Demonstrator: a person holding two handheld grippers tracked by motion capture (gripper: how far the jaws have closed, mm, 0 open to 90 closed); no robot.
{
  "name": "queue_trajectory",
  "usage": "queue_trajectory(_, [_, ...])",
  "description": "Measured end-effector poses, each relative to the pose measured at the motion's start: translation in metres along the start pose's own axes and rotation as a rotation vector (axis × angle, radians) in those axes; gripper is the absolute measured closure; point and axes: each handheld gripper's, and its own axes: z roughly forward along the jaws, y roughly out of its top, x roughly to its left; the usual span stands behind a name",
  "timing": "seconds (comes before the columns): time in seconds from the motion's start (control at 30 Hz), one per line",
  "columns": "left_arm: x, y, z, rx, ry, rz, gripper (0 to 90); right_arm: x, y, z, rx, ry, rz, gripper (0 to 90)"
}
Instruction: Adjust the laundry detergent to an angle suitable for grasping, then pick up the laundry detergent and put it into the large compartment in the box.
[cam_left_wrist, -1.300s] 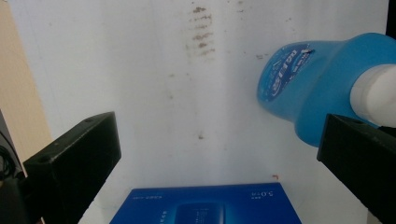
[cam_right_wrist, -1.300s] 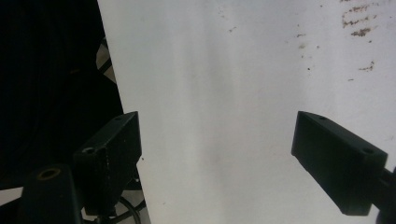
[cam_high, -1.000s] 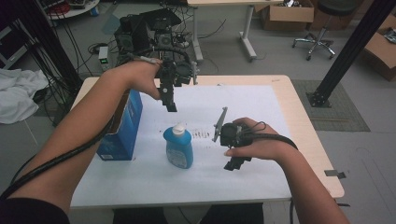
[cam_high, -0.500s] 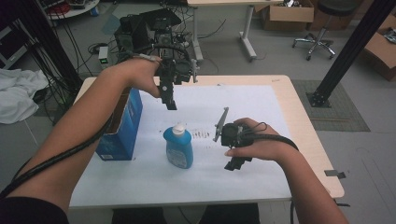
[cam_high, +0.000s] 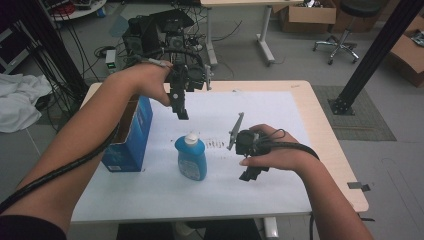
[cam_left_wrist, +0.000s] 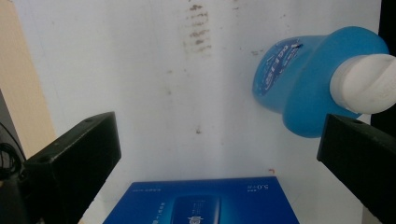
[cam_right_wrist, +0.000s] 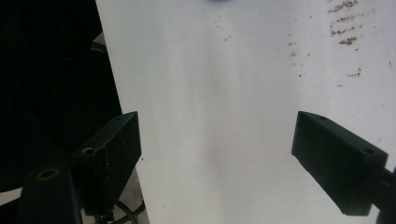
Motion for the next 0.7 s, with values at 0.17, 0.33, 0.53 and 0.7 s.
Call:
queue_trajectory(0.17, [0.0015, -0.0002, -0.0016, -0.006, 0.002, 0.004, 0.1, 0.0000, -0.0008, -0.0017, -0.005, -0.004, 0.009, 16.0])
queue_trajectory(0.33, [0.0019, -0.0008, -0.0025, -0.008, 0.006, 0.005, 0.1, 0.0013, 0.0026, -0.0046, -0.003, -0.009, 0.006, 15.8])
queue_trajectory(0.53, [0.0034, -0.0015, -0.0033, -0.019, 0.004, 0.002, 0.1, -0.0013, 0.0050, 0.0009, 0.009, 0.000, -0.007, 16.1])
queue_trajectory(0.7, [0.0074, -0.0023, -0.0009, -0.011, 0.006, -0.008, 0.1, -0.0021, 0.0029, 0.0006, 0.002, 0.000, -0.005, 16.1])
